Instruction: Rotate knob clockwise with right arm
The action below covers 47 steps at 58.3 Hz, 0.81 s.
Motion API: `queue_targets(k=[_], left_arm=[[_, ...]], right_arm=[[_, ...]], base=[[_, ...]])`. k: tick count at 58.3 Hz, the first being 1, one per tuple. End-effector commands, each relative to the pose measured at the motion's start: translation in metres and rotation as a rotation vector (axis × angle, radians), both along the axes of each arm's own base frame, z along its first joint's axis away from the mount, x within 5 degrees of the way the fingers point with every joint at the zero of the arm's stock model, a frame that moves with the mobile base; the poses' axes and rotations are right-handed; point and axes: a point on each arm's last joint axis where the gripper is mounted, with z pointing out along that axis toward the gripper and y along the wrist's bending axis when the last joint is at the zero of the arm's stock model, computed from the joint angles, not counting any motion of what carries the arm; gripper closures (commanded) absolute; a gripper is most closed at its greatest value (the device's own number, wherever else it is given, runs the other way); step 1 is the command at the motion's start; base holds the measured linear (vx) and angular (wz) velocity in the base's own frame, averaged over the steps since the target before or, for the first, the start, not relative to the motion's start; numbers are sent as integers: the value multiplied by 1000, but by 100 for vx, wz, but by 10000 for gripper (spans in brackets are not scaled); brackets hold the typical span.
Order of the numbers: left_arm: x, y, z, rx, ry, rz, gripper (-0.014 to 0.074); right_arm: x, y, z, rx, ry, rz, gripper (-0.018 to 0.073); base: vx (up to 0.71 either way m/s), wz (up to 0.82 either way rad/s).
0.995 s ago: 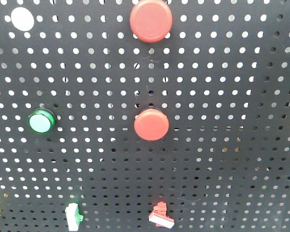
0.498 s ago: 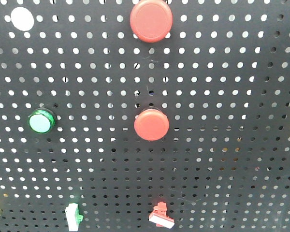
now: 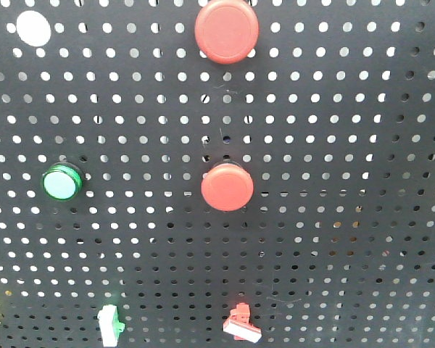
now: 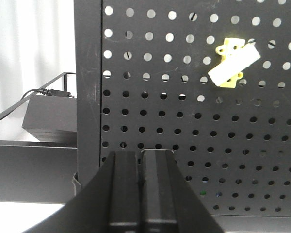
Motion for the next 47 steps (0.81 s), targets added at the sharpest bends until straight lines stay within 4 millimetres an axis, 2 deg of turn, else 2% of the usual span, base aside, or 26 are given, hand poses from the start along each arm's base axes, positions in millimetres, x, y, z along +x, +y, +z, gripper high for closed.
queue_targets(k=[1,13,20,30,32,41,47], left_arm=[[0,1,3,-17,-68,11,603],[0,1,3,-17,-68,11,603],[0,1,3,-17,-68,11,603],[0,1,3,-17,-68,11,603],[0,1,3,-17,-68,11,603],[0,1,3,-17,-68,11,603],[0,1,3,-17,-68,11,603]], right_arm=[[-3,2,14,4,-101,23,290],[-3,2,15,0,-108,22,317],[-3,2,14,-1,-105,20,395],[4,4,12,-8,-83,18,568],[5,5,11,4,-77,21,575],[15,9,8,149,-14,46,571],[19,11,6,370,57,88,570]], base=[[0,0],[0,0],[0,0],[0,0],[0,0],[0,0],[0,0]])
